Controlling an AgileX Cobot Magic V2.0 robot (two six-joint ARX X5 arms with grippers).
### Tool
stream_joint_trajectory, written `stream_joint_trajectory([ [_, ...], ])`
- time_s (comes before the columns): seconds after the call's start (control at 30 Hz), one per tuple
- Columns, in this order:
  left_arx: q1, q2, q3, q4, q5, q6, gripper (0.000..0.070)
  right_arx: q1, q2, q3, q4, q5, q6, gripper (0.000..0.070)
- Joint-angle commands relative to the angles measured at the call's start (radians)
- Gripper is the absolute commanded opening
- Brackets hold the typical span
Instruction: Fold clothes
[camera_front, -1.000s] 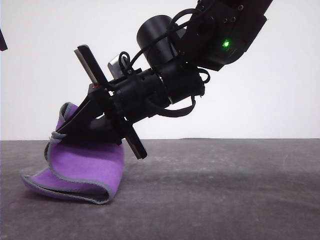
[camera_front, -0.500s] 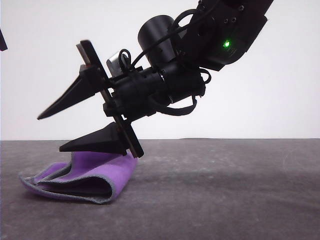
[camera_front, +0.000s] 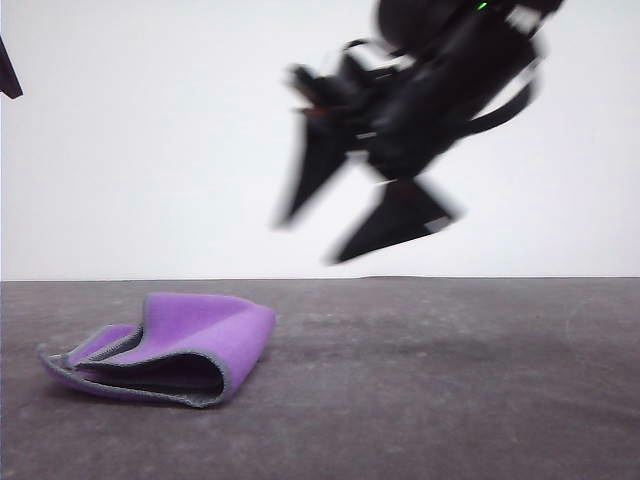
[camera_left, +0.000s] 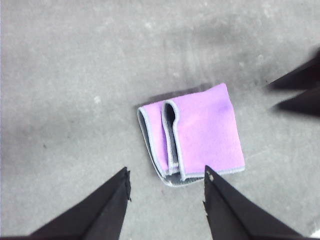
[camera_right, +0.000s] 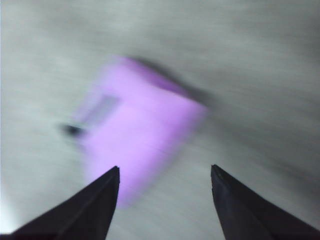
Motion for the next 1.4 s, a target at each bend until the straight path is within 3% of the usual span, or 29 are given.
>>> stream_joint_trajectory([
  [0.0, 0.001, 0.009, 0.008, 0.01, -0.002, 0.002, 0.0284, -0.031, -0.037, 0.014, -0.099, 0.103, -0.134, 0.0365],
  [0.37, 0.003, 0.01, 0.008, 0.007, -0.002, 0.003, 0.0284, -0.259, -0.374, -0.189, -0.153, 0.143, -0.179, 0.0365],
  [0.8, 0.003, 0.01, 0.008, 0.006, -0.002, 0.003, 0.028, -0.352, -0.516, -0.212, -0.227, 0.175, -0.235, 0.0346],
  [0.87, 0.003, 0.01, 0.008, 0.006, -0.002, 0.003, 0.0266, -0.353, -0.515, -0.212, -0.229, 0.175, -0.239, 0.028],
  [0.9, 0.003, 0.01, 0.008, 0.005, -0.002, 0.004, 0.0229, -0.353, -0.515, -0.212, -0.23, 0.175, -0.241, 0.0182],
  [0.97, 0.003, 0.01, 0.008, 0.002, -0.002, 0.02, 0.0029, -0.353, -0.515, -0.212, -0.234, 0.175, -0.263, 0.0002],
  [1.3, 0.003, 0.01, 0.008, 0.009, -0.002, 0.023, 0.0012, -0.353, -0.515, -0.212, -0.232, 0.176, -0.267, 0.0007],
  [1.37, 0.003, 0.01, 0.008, 0.007, -0.002, -0.011, 0.0013, -0.353, -0.515, -0.212, -0.233, 0.175, -0.261, 0.0008],
])
